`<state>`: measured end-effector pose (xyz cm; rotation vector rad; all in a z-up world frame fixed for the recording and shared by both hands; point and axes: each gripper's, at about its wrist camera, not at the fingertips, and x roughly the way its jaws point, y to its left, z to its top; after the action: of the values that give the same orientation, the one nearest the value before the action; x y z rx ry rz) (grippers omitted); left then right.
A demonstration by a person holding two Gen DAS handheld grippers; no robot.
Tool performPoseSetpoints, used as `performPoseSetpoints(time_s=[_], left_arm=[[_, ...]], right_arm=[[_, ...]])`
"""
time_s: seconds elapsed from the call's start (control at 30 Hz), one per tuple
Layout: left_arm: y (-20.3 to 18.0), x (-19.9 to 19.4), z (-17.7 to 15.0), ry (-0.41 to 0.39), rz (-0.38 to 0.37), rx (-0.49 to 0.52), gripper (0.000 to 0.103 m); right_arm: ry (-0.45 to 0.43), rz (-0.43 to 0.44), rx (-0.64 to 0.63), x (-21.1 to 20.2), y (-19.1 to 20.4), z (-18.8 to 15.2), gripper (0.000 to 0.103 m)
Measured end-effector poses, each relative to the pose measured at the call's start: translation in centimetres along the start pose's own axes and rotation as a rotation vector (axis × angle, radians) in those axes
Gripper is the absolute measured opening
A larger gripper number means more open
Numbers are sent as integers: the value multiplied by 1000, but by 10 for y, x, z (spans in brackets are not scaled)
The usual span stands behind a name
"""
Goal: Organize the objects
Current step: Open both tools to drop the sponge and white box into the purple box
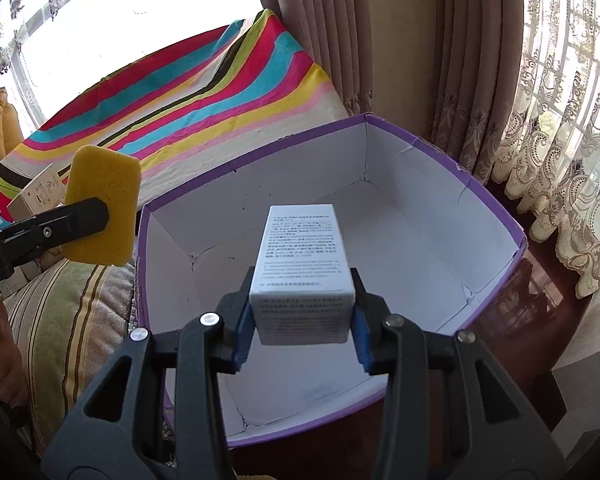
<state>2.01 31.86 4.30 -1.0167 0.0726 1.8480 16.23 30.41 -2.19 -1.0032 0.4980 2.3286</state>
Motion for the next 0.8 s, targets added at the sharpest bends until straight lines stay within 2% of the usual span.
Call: performPoseSetpoints(time_s=[0.03,0.07,0.1,0.13,0.2,0.33,0.63,0.8], left_arm=[[-1,3,1,11,-6,-1,35],[-2,6,1,19,-11,-2,44],[-2,6,1,21,-16,-3,50],[-3,6,1,18,-17,-4,58],[-3,2,1,7,-18,2,64],[5,-5,0,-6,19,-22,74],[32,-29,-11,-25,97,-88,77],[40,-54,-22,-61,132,-100,77]], right_arm=[[-1,-3,8,-1,-3,-1,45],[-3,-6,16,-1,-5,-1,47],[-5,-10,23,-2,-8,-1,53],[-8,-14,30,-2,-9,0,63],[-16,-20,43,-3,-12,1,75],[-36,-17,43,-8,-9,2,84],[-31,-19,40,-7,1,8,86],[-36,27,11,-10,18,7,86]])
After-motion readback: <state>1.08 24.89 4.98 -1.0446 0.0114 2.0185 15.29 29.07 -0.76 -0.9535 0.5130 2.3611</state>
